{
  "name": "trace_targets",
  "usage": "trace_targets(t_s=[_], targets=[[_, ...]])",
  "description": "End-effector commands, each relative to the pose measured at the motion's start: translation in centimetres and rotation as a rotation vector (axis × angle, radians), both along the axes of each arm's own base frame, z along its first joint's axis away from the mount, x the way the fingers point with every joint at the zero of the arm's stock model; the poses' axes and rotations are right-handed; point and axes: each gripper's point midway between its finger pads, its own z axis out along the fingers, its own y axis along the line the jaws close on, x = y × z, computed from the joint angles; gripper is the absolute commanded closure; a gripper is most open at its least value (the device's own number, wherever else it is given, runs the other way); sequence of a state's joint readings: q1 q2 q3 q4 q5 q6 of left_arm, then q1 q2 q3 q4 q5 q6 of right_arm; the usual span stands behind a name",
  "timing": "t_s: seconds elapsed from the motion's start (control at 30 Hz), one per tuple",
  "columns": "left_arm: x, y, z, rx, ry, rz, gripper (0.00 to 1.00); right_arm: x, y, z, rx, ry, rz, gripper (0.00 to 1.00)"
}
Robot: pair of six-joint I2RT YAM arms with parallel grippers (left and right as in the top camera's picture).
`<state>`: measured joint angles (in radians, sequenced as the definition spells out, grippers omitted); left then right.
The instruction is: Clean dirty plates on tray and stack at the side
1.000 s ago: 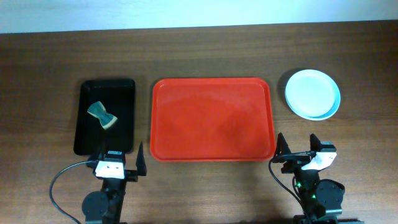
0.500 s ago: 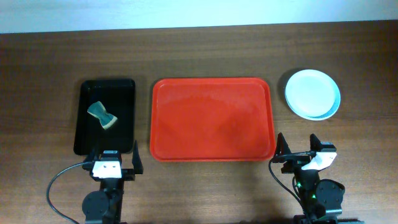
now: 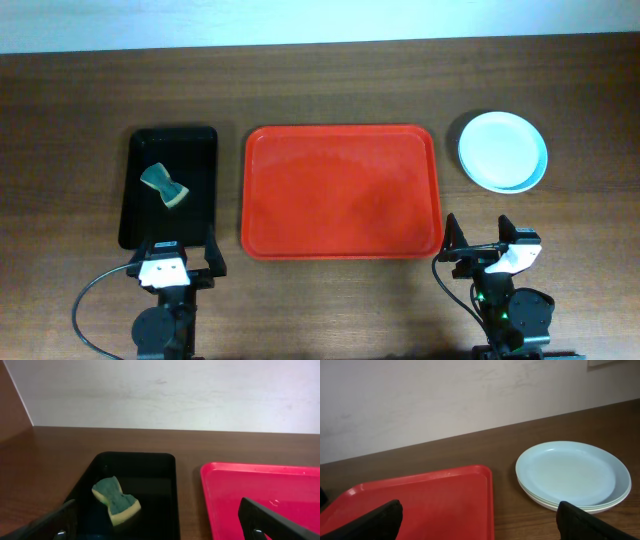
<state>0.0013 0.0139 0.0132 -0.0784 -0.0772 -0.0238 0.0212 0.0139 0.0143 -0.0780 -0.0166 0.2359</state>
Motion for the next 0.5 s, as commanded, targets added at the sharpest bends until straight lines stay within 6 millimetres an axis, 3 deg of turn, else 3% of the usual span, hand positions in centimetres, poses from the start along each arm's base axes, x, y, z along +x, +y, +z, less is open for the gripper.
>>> trace_targets(t_s=[0.0,0.47], targets=[[-0.09,0.75,0.01,-0.021,-0.008,0.044,0.01,-0.01,-0.08,-0.23,0.000,0.000,-0.007,0.01],[-0.04,0.24,0.01,0.025,-0.004,0.011,0.01,-0.01,-0.08,-0.23,0.000,0.000,-0.007,0.02]])
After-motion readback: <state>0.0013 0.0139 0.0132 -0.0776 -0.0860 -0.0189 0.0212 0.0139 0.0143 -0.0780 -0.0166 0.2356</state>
